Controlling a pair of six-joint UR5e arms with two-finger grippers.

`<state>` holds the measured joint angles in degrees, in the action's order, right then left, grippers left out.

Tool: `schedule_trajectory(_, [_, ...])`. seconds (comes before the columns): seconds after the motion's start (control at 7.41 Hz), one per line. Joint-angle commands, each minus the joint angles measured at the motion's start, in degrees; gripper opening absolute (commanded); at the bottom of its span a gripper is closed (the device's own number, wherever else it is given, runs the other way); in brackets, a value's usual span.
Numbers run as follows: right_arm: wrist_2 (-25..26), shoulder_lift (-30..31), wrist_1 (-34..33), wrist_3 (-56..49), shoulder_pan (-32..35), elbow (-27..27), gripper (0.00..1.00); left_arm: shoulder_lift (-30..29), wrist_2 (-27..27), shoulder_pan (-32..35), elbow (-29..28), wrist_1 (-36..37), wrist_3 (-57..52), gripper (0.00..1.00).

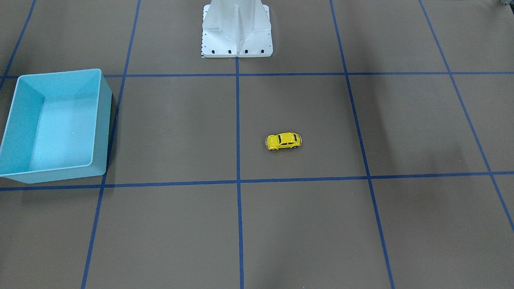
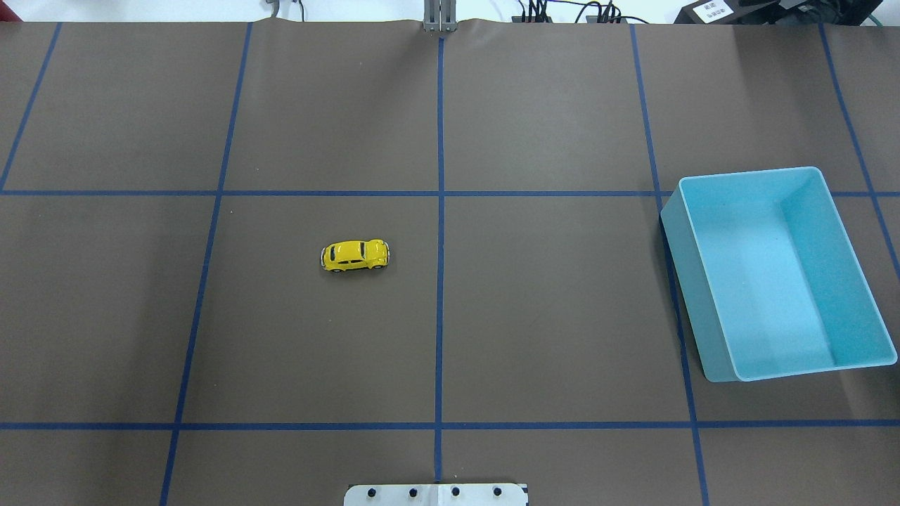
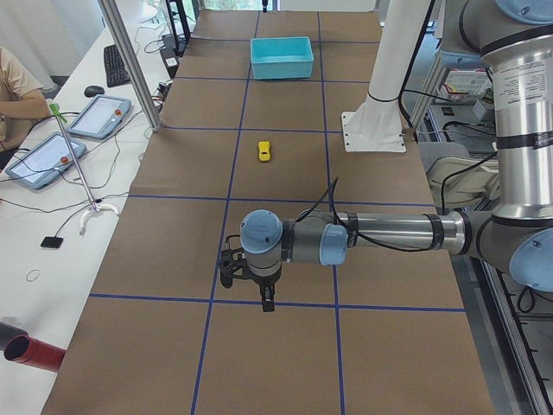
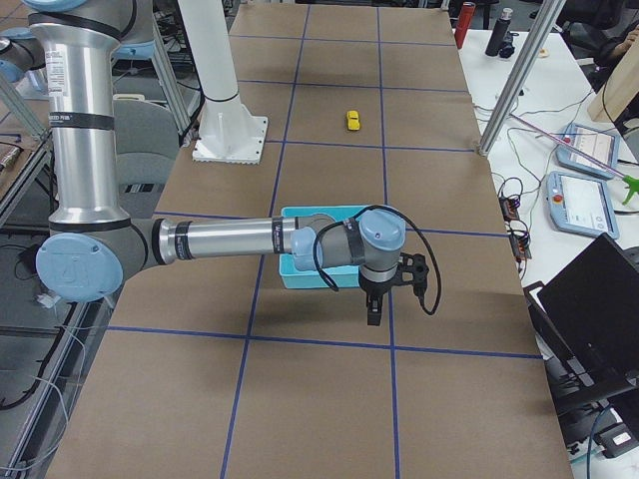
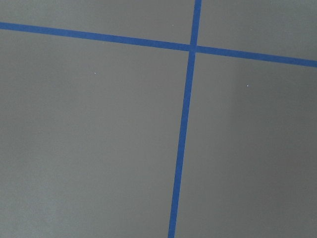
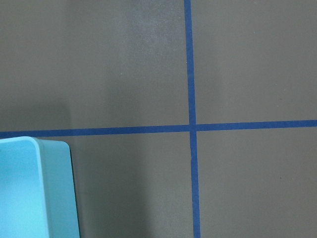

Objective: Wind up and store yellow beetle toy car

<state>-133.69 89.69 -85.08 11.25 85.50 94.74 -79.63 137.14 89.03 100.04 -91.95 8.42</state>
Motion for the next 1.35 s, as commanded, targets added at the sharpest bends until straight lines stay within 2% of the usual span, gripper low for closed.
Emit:
schedule_trajectory(0.0, [0.0, 0.1, 0.0, -1.9, 0.1, 0.0, 1.0, -0.5, -0.3, -0.2, -0.3, -0.5, -0.1, 1.0])
schedule_trajectory(0.4, [0.0, 0.1, -0.1, -1.9, 0.1, -0.1, 1.0, -0.9, -0.5, -0.3, -0.1, -0.7, -0.2, 1.0])
schedule_trajectory(0.67, [0.0, 0.6, -0.1, -1.9, 0.1, -0.1, 1.0, -1.3, 0.0, -2.7, 1.0, -0.5, -0.2, 1.0])
schedule_trajectory(0.94, [0.0, 0.7, -0.1, -1.8, 0.1, 0.0, 1.0, -2.2, 0.1, -5.0, 3.9, 0.0, -0.1, 1.0])
schedule_trajectory(1.21, [0.0, 0.7, -0.1, -1.8, 0.1, -0.1, 1.0, -2.7, 0.1, -12.4, 9.8, 0.1, 0.0, 1.0])
